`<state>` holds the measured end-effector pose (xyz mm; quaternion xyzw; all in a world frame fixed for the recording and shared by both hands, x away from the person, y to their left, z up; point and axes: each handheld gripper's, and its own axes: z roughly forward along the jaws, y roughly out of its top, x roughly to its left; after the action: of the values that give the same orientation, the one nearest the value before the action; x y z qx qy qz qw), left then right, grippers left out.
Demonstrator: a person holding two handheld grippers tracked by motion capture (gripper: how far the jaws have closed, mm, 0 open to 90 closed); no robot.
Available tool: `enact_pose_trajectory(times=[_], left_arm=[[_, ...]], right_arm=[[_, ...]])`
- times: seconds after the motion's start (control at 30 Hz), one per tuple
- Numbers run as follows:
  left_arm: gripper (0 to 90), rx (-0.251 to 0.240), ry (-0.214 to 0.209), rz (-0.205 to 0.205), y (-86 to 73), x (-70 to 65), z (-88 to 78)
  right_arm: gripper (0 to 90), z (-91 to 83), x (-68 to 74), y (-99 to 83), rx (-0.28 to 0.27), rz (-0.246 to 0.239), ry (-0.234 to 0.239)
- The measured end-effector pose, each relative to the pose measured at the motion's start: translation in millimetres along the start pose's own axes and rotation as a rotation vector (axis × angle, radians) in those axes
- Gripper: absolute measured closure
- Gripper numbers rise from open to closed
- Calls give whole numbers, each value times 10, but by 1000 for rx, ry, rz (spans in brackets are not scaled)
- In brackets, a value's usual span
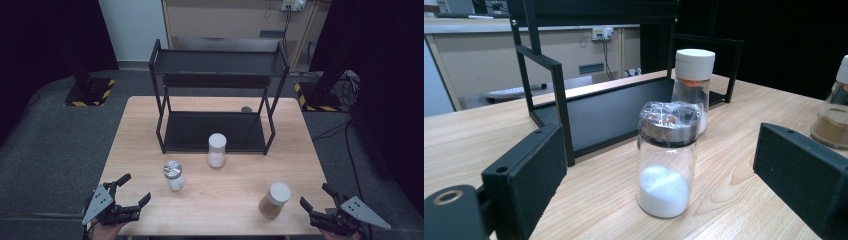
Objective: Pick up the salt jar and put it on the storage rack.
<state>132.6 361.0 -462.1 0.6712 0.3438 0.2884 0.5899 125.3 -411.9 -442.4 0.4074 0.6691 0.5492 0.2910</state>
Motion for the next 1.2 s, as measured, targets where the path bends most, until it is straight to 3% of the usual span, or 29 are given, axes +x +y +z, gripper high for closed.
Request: enact_pose_trajectory(times=[0.1, 0.27, 0.6, 1.2], left_arm=[[57, -4, -13, -20, 60, 32, 3], [58, 7, -17, -12, 162, 50, 22], [57, 90, -30, 10, 390, 105, 101], [58, 159, -70, 28, 527, 184, 378]], right_arm=[[79, -5, -5, -3, -2, 2, 0], [80, 4, -7, -1, 2, 1, 4], [83, -1, -9, -3, -1, 1, 4], [84, -7, -15, -8, -4, 4, 2]])
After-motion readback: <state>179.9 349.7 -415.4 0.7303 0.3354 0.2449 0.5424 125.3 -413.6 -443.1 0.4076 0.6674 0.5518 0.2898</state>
